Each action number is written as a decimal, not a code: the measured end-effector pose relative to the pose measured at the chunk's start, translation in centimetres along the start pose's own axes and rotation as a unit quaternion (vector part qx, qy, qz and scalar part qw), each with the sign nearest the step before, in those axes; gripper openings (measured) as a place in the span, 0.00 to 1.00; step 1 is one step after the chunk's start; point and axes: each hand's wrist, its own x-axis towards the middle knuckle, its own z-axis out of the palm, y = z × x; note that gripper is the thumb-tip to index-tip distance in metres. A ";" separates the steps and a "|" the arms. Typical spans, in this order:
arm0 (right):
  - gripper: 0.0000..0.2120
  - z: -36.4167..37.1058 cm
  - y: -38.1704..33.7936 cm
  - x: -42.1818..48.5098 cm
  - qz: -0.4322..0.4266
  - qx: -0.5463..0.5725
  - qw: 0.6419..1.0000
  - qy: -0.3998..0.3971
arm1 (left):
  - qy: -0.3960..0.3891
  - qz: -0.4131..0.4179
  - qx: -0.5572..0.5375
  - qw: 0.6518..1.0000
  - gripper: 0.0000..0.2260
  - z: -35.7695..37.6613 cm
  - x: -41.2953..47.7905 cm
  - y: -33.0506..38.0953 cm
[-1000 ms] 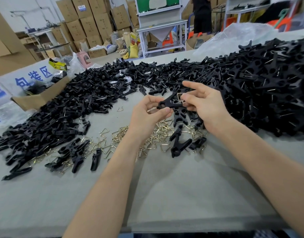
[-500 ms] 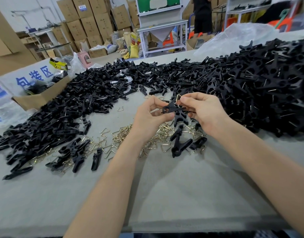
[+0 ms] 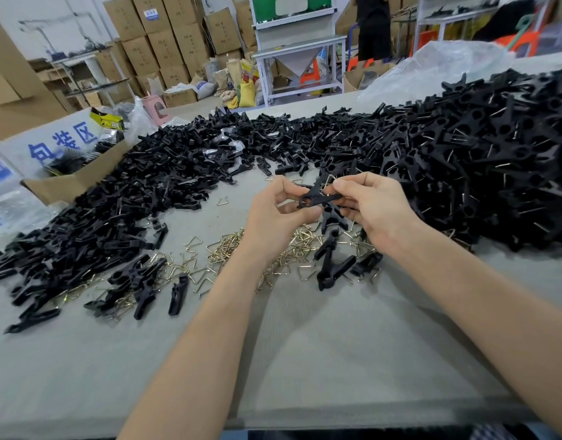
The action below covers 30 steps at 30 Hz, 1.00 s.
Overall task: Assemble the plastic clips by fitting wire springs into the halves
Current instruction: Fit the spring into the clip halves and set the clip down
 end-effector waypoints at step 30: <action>0.05 0.9 -0.9 -1.5 -0.195 -0.086 0.976 -0.051 | 0.054 -0.002 0.056 0.997 0.13 0.1 0.6 -0.7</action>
